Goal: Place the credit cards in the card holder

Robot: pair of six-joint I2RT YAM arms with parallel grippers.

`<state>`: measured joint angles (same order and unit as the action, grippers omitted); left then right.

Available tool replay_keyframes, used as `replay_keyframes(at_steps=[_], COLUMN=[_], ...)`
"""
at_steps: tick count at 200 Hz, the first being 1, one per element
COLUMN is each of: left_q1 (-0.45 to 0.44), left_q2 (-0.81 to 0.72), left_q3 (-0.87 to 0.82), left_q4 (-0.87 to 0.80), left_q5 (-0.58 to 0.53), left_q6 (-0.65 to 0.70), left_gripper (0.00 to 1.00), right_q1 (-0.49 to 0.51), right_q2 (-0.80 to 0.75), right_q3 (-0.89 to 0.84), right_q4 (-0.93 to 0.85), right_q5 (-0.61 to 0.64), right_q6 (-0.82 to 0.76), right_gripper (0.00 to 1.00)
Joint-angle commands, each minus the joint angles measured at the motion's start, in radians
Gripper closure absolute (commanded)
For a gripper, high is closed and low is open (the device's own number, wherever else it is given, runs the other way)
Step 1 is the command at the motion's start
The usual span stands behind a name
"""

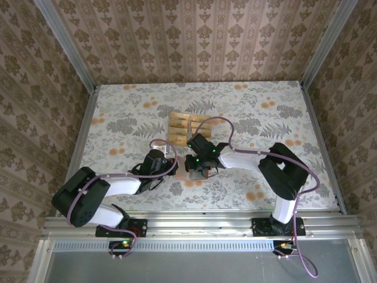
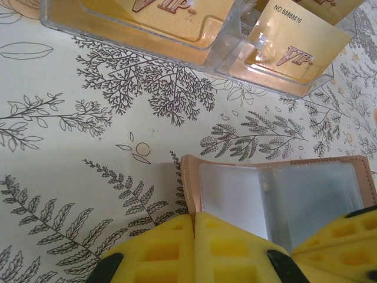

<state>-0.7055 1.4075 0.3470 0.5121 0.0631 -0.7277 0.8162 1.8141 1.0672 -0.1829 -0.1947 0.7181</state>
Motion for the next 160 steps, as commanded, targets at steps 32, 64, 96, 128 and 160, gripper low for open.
replay_keyframes(at_steps=[32,64,96,128,160], left_q1=[0.018,0.041,0.047,0.047,0.04], left_q2=[-0.002,-0.079,-0.133,-0.117,-0.059], left_q3=[-0.011,-0.019,0.012,0.05,0.069], left_q4=[-0.009,-0.082,-0.205,-0.295,-0.321], left_q5=[0.013,-0.002,-0.006,-0.01,-0.005], left_q6=[-0.007,0.025,0.099,0.14,0.161], left_gripper=[0.74,0.41,0.38,0.39,0.4], right_q1=[0.02,0.02,0.021,0.021,0.02], right_q2=[0.104,0.112,0.114,0.109,0.095], right_q3=[0.063,0.057,0.054,0.054,0.056], right_q4=[-0.004,-0.003,0.003,0.003,0.002], right_q5=[-0.032,-0.033,-0.036,-0.036,-0.035], right_q6=[0.017,0.018,0.021,0.023,0.022], right_gripper=[0.94,0.94,0.94,0.95,0.95])
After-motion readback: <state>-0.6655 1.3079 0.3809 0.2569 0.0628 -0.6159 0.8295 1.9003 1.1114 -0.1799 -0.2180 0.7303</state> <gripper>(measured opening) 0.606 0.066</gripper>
